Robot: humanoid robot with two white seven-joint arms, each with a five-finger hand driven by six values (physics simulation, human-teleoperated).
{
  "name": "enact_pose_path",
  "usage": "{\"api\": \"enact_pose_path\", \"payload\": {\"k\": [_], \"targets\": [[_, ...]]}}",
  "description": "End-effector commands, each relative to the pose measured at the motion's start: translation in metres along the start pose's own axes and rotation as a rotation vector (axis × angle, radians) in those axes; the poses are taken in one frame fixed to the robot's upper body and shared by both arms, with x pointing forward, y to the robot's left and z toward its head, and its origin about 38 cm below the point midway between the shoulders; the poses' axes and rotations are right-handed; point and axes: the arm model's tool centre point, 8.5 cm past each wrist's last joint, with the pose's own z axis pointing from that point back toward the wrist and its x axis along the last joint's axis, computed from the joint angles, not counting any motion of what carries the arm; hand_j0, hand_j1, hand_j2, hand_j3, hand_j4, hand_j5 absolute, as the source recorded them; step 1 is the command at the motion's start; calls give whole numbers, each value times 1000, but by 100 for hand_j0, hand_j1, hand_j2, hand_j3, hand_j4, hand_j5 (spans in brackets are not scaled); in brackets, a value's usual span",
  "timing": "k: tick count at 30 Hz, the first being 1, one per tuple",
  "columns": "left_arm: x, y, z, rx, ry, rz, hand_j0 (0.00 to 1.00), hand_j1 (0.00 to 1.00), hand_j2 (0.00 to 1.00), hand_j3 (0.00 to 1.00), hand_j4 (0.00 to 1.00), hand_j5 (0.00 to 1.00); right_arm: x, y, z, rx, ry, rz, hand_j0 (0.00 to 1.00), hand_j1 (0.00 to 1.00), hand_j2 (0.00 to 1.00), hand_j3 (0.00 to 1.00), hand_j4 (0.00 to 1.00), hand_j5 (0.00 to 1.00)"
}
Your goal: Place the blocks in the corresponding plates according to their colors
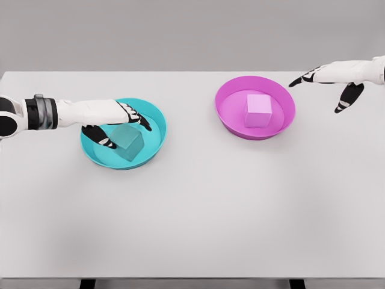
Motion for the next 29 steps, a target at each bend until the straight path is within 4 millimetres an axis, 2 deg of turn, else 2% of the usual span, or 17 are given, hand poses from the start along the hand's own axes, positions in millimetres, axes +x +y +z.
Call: {"api": "enact_pose_path", "payload": {"k": [1,6,8,9,10,11,15,19,22,25,29], "targets": [[0,1,0,6,-1,5,96,96,96,96,96,96,-1,0,2,-4,1,-4,100,100,100,100,100,100],[4,8,3,19,-11,-8,100,100,100,100,100,100,-1,0,4,-6,3,-4,100,100,100,100,100,100],[10,28,14,92,-29,-19,100,100,100,100,100,100,-5,2,9,-5,13,-7,100,100,100,100,100,100],[11,23,23,101,-30,-5,100,100,100,100,100,100,-5,1,9,-6,14,-6,100,100,100,100,100,100],[11,24,40,117,-26,9,100,100,100,100,100,100,-5,-1,10,-7,15,-3,100,100,100,100,100,100],[12,24,45,131,-33,22,100,100,100,100,100,100,-5,-1,10,-8,16,-2,100,100,100,100,100,100],[14,26,91,233,-15,63,100,100,100,100,100,100,-5,1,9,-2,17,-2,100,100,100,100,100,100],[13,-1,96,247,-14,137,100,100,100,100,100,100,-5,6,7,8,17,-6,100,100,100,100,100,100],[8,-27,109,280,6,224,100,100,100,100,100,100,-13,8,19,4,41,-12,100,100,100,100,100,100],[4,-55,125,299,51,285,100,100,100,100,100,100,-14,9,21,4,45,-14,100,100,100,100,100,100],[4,-60,127,297,59,294,100,100,100,100,100,100,-14,6,21,-1,45,-11,100,100,100,100,100,100]]}}
